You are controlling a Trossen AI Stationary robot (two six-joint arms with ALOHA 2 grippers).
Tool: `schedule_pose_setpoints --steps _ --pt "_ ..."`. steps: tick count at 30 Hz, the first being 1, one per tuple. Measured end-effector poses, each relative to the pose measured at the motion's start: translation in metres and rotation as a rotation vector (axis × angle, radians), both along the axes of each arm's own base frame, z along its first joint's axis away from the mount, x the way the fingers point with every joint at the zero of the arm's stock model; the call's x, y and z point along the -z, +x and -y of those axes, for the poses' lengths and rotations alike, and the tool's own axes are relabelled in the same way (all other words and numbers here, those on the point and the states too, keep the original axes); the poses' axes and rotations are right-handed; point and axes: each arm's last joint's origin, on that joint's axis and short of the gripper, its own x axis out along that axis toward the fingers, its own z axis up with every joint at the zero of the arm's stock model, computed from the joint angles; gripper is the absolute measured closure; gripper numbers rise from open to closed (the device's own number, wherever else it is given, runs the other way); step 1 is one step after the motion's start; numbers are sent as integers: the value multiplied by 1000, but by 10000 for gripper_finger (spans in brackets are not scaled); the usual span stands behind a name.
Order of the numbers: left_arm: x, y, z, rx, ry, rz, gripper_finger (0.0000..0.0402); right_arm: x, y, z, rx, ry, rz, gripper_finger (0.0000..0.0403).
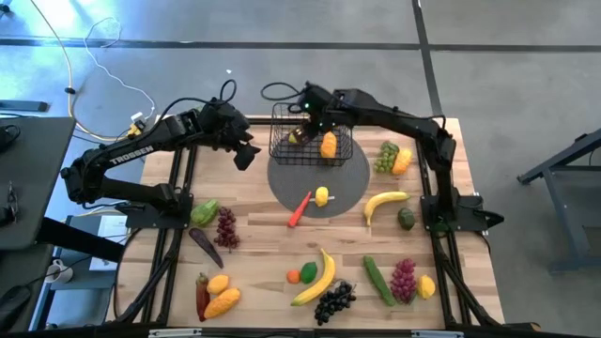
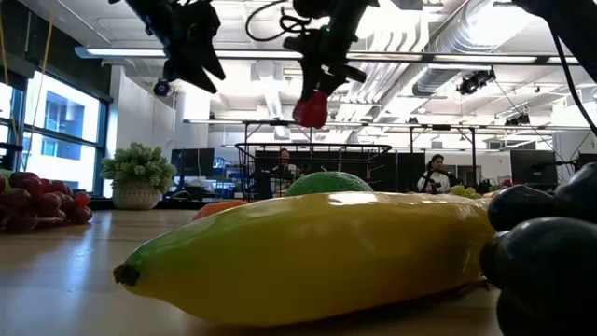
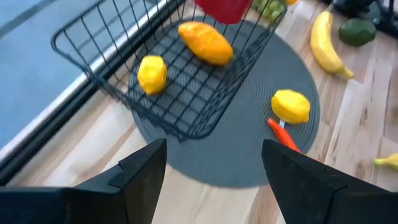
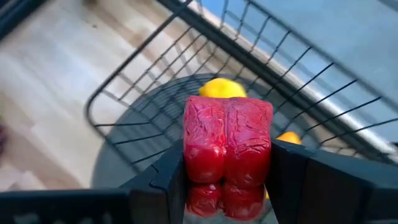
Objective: Build produce basket
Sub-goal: Put the bell pepper into the wire basket
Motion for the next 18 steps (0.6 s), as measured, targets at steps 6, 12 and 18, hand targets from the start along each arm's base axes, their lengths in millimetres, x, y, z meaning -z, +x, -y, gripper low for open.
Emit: schedule_pose_setpoints --steps 6,12,18 --pt "-4 3 -3 -17 43 42 147 9 -10 29 8 -37 -27 264" --pt "-5 3 -3 -15 56 46 147 36 -14 46 0 6 -43 264" --pt "-5 3 -4 -42 74 32 147 60 -14 54 -15 52 -7 264"
